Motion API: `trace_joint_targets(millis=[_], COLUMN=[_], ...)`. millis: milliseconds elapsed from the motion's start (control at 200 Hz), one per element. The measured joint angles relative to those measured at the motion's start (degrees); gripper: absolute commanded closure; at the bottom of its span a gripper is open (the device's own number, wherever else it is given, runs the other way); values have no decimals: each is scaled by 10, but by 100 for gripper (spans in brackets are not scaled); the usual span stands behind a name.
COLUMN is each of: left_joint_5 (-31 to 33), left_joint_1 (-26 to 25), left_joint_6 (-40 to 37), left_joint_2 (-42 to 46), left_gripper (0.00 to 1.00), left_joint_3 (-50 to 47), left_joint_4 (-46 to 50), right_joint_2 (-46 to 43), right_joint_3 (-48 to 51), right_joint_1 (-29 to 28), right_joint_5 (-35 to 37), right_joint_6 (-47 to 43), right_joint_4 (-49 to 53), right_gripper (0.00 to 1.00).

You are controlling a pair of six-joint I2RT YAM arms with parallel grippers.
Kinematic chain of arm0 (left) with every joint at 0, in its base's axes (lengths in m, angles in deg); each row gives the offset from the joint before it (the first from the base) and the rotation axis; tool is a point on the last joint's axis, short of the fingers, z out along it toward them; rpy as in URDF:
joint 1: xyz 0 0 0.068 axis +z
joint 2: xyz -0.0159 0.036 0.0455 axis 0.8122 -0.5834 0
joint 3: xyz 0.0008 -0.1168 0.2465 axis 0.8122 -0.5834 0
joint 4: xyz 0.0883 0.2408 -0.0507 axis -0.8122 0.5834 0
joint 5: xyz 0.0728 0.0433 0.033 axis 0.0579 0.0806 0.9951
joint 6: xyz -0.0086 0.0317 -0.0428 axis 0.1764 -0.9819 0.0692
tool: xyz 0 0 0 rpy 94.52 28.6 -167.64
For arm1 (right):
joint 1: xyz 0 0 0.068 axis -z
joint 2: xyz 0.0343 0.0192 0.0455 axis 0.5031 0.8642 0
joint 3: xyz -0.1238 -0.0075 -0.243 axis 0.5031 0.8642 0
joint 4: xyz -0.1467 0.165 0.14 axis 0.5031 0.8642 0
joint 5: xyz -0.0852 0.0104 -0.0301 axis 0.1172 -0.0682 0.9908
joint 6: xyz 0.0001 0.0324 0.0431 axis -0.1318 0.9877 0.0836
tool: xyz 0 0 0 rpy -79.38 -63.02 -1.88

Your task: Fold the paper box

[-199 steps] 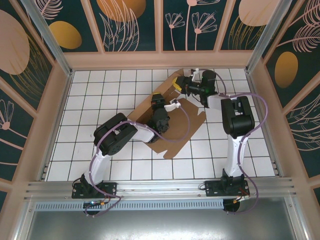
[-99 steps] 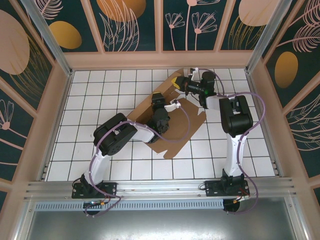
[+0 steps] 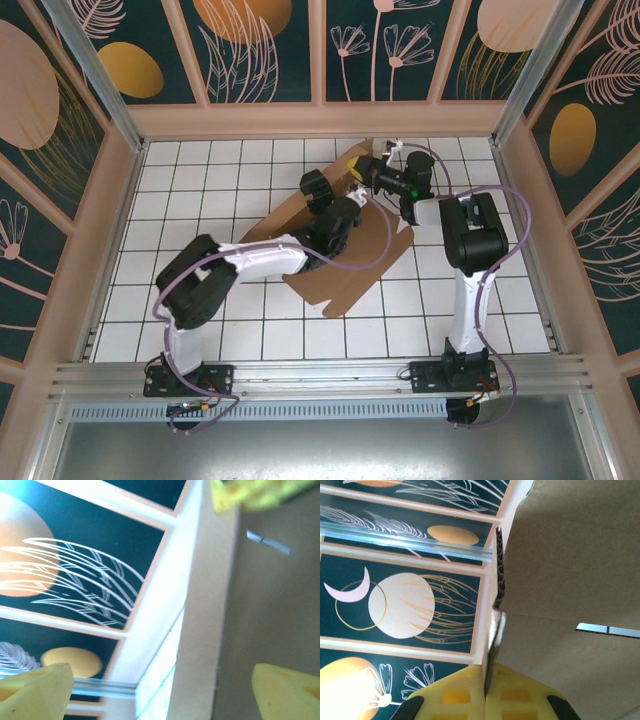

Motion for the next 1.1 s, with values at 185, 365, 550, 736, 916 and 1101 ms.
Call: trace_joint_targets(millis=[185,365,550,736,916,1101], left_joint_5=[-111,-190,-293,-428,-563,-678], left_joint_1=[-1,2,64,194,264,298], left_joint_6=[199,333,480,679,876,1047], left_joint_2=[101,142,175,252,290,252], left_gripper=[8,11,29,50,45,34], left_joint_3=[15,38,98,62,-51,-146], left_joint_4=[193,307,371,341,223,99], right_joint_2=[-14,-43,-104,-182,-224,-250], right_joint_3=[23,61,137,223,254,252], right_joint_1=[10,15,14,-9,-39,-75], right_joint_5=[35,86,174,293,385,456], right_joint_6=[3,3,30,72,106,131], right_joint_4=[-9,-9,-6,-4,20,74], right_gripper=[100,100,100,100,100,100])
